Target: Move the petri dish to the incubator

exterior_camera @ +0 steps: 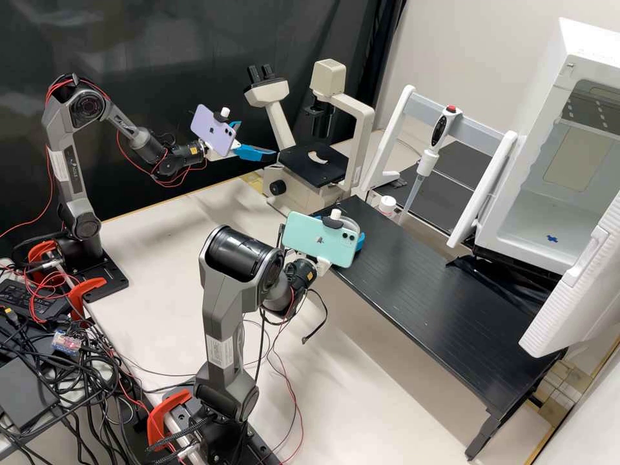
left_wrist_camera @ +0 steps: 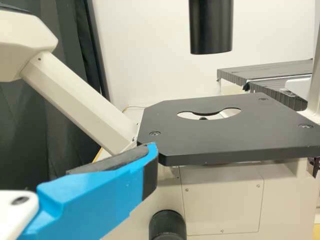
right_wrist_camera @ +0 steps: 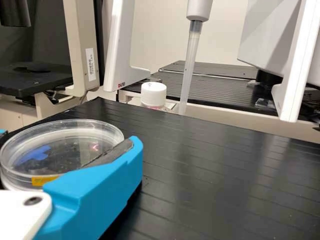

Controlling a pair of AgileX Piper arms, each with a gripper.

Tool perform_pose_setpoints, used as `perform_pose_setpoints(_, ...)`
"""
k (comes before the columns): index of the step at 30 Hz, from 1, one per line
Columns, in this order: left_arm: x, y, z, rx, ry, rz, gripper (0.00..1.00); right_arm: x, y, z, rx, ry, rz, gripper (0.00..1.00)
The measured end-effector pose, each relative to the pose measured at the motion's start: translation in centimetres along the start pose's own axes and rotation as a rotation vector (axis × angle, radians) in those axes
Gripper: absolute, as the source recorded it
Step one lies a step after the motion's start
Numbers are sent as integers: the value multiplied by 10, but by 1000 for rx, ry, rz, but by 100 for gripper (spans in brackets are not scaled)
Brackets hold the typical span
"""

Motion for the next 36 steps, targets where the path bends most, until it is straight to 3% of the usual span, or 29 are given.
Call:
perform_pose_setpoints(11, 0, 0, 0, 0, 0, 0, 100, 0, 2, 3, 0, -3, -3, 0)
perform_pose_setpoints(18, 0, 0, 0, 0, 0, 0, 100, -3, 21, 17, 14, -50, 35, 0)
perform_pose_setpoints(27, 0, 0, 0, 0, 0, 0, 100, -17, 77, 60, 97, -184, 227, 0)
perform_pose_setpoints(36, 0, 0, 0, 0, 0, 0, 100, -24, 146, 88, 96, -223, 435, 0)
